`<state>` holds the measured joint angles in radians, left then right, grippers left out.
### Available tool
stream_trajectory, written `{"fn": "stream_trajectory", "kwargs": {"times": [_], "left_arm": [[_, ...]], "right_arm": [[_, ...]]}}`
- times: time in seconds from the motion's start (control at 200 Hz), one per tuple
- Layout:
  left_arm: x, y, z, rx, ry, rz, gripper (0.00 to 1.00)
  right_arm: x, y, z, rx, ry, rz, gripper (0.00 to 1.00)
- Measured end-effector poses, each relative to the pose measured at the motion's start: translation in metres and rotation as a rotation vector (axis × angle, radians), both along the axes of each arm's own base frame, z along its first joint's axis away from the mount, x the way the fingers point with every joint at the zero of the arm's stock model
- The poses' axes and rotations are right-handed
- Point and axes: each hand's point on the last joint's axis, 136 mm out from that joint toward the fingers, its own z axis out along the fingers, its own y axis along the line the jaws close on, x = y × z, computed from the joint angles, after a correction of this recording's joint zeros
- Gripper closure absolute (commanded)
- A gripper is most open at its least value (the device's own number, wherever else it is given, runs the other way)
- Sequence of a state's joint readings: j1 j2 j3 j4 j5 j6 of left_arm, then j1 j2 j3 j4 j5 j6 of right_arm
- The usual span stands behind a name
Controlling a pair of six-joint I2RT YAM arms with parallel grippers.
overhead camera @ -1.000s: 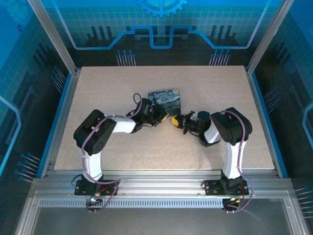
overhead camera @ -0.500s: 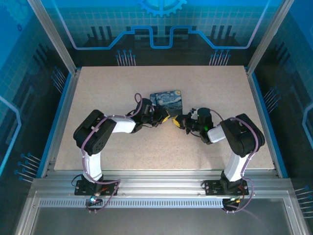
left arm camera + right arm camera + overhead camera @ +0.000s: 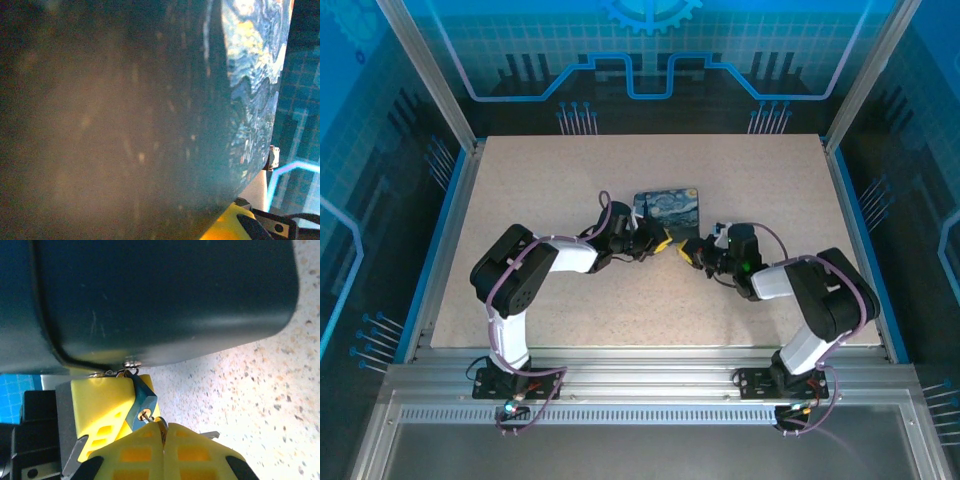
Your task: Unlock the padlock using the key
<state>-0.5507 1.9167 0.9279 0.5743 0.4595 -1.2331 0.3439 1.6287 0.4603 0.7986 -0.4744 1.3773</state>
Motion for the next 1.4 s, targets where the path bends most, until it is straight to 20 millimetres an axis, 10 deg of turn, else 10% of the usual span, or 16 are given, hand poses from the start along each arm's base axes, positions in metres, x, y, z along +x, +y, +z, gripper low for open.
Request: {"fn": "stream_trajectory", "kwargs": {"times": [1.401], "left_arm": [[0.003,-0.009,0.017,-0.082,-0.03,-0.012,1.0]], "right_arm": [[0.005,0.006,0.018,0.154,0.112,-0.064,1.0]]}}
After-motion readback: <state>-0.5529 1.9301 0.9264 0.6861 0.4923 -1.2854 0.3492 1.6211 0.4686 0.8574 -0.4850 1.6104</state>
